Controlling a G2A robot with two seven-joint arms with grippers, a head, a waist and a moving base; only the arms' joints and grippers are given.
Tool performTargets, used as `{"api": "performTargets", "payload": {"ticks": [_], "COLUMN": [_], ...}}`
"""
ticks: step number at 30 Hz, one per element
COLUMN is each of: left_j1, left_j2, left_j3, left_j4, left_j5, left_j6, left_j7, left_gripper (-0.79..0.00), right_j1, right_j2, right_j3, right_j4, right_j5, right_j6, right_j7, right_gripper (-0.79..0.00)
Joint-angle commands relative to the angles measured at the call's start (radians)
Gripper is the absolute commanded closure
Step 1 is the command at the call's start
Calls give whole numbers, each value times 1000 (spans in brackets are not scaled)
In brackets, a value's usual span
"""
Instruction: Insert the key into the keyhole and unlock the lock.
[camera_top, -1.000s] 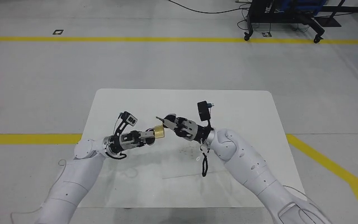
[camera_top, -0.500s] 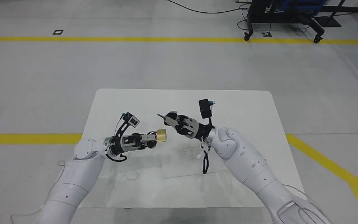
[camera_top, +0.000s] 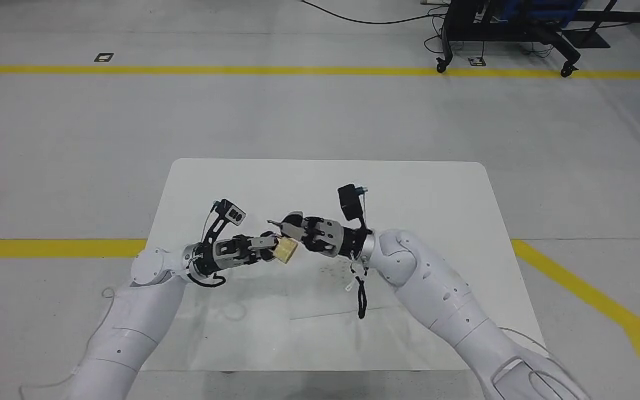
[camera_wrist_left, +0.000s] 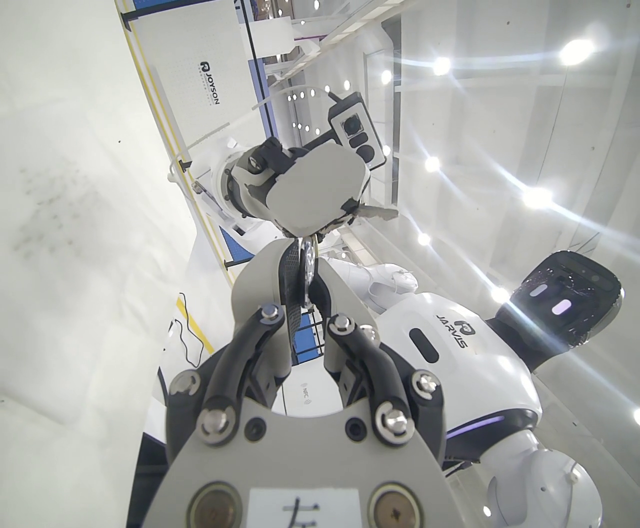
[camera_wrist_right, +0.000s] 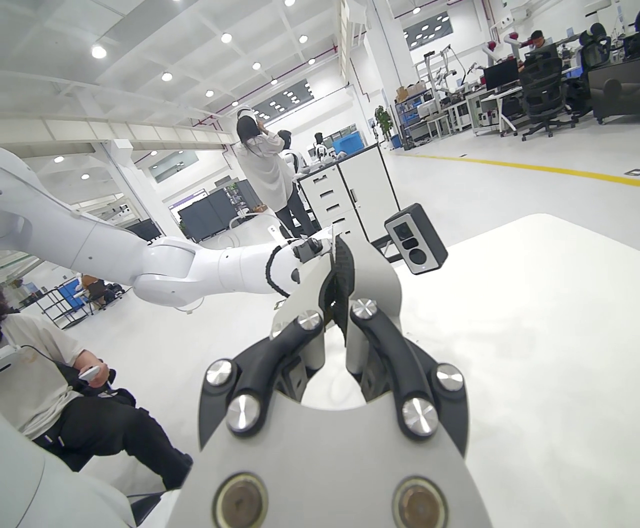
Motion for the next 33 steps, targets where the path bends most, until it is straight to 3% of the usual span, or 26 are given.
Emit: {"api": "performTargets", "payload": {"ticks": [1, 17, 23, 24, 31, 33], "left_j1": [-1, -2, -15, -26, -26, -23], "left_j2": [-1, -6, -13, -10, -10, -8], "left_j3": [-1, -18, -29, -29, -29, -25], "left_j4": [3, 20, 89, 87, 87, 79], "left_j5": [6, 2, -29, 30, 30, 89], "left_j6": [-1, 4, -20, -44, -44, -33], "left_j7": [1, -4, 22, 44, 44, 92], "left_gripper": [0, 0, 0, 0, 0, 0], "right_j1": [-6, -58, -87, -92, -99, -99], "right_j2": [1, 14, 19, 20, 21, 21], "right_j3": [3, 57, 60, 60, 64, 64], "right_j4": [-10, -82, -121, -127, -132, -132], "right_j5": [-4, -37, -57, -55, -36, -36], "right_j6": [1, 3, 12, 13, 22, 22], "right_j7": [4, -4, 16, 19, 15, 15], "right_gripper": [0, 0, 0, 0, 0, 0]}}
